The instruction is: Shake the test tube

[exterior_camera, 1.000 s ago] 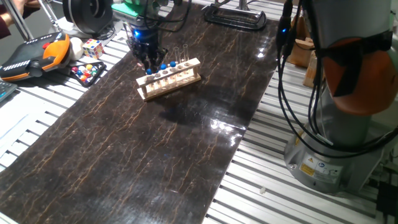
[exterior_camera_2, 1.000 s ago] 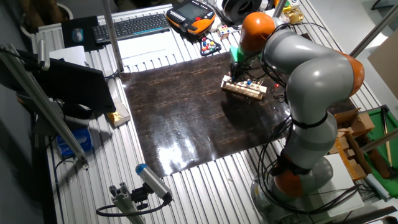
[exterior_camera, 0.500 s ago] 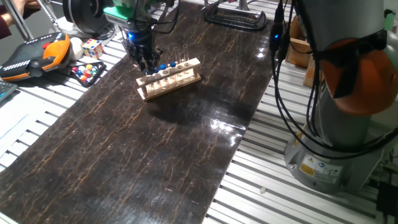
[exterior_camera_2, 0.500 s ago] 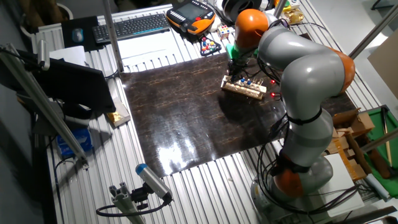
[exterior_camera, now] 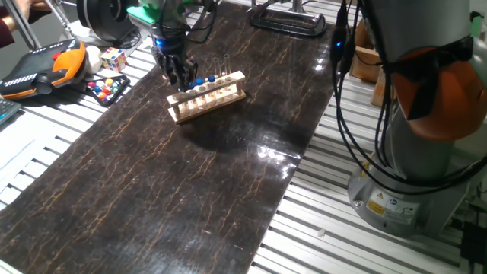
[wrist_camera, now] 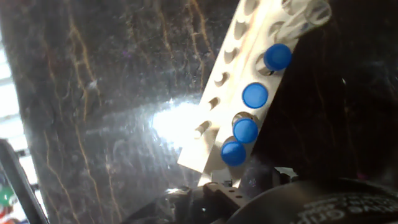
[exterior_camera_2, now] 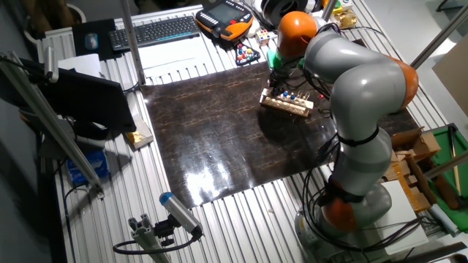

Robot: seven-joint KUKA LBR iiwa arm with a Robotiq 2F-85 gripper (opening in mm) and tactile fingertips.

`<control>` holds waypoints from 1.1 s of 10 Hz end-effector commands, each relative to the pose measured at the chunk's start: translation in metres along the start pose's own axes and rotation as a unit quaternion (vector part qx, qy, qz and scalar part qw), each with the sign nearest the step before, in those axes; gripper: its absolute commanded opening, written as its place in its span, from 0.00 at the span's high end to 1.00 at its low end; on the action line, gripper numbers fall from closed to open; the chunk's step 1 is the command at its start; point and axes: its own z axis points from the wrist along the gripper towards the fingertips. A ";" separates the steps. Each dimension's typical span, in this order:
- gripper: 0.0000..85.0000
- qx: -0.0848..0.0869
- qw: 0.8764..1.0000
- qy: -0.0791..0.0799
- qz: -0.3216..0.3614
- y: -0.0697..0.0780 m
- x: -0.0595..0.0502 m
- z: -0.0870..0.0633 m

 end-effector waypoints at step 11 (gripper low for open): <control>0.44 0.019 0.998 0.007 0.060 0.008 -0.013 0.023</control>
